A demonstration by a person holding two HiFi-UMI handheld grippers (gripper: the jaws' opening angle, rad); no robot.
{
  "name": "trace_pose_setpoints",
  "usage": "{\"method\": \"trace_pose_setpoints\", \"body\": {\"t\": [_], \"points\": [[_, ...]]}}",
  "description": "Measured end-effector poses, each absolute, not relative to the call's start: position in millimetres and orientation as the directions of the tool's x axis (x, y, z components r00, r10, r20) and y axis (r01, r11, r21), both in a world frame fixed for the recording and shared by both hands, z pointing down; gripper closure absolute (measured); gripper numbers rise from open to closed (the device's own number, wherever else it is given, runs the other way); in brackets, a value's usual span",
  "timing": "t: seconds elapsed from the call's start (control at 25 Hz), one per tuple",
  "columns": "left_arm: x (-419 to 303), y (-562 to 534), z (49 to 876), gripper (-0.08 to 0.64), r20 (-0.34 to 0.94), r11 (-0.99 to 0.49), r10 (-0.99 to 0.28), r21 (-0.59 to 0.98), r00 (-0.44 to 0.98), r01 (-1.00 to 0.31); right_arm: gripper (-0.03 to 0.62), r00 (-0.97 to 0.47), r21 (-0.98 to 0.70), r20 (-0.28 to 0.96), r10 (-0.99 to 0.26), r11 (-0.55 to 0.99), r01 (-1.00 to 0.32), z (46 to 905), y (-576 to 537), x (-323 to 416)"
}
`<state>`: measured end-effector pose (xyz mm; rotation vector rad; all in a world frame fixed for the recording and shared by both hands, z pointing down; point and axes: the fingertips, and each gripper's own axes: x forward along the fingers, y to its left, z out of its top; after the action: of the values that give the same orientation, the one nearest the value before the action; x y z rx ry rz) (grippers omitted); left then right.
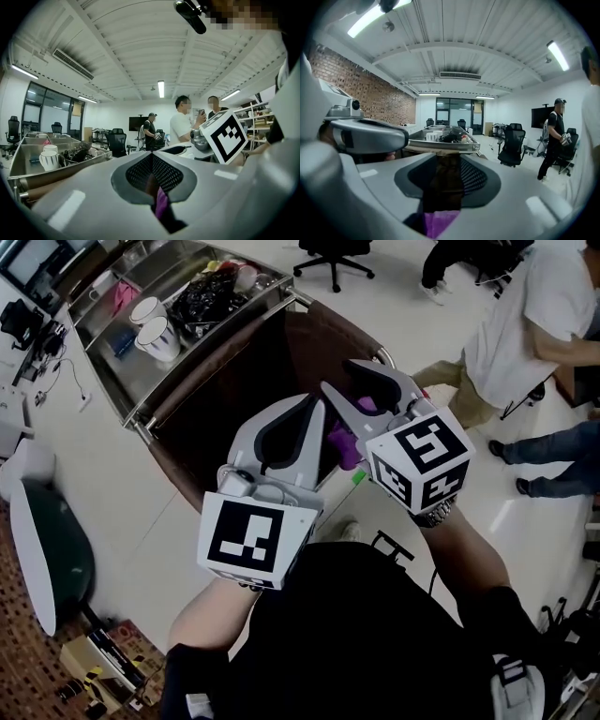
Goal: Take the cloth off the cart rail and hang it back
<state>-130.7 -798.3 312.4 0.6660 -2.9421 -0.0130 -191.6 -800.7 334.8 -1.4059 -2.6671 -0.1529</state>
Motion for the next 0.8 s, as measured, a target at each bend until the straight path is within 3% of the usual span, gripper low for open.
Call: {"method": "trace_pose_setpoints", "body": {"t": [0.4,0.8], "points": [[-120,-798,313,0.561,0.109,0.859,-0.512,0.044,-0.852,-0.511,0.448,-0.663,0.031,0.091,0.743,0.663,0.748,317,-816,-180],[-84,-810,309,0.561,0.111,0.797,-0.602,0.023,-0.791,-0.604,0.515,-0.766,0.033,0.02,0.642,0.766,0.642,301,-840,-133]]}}
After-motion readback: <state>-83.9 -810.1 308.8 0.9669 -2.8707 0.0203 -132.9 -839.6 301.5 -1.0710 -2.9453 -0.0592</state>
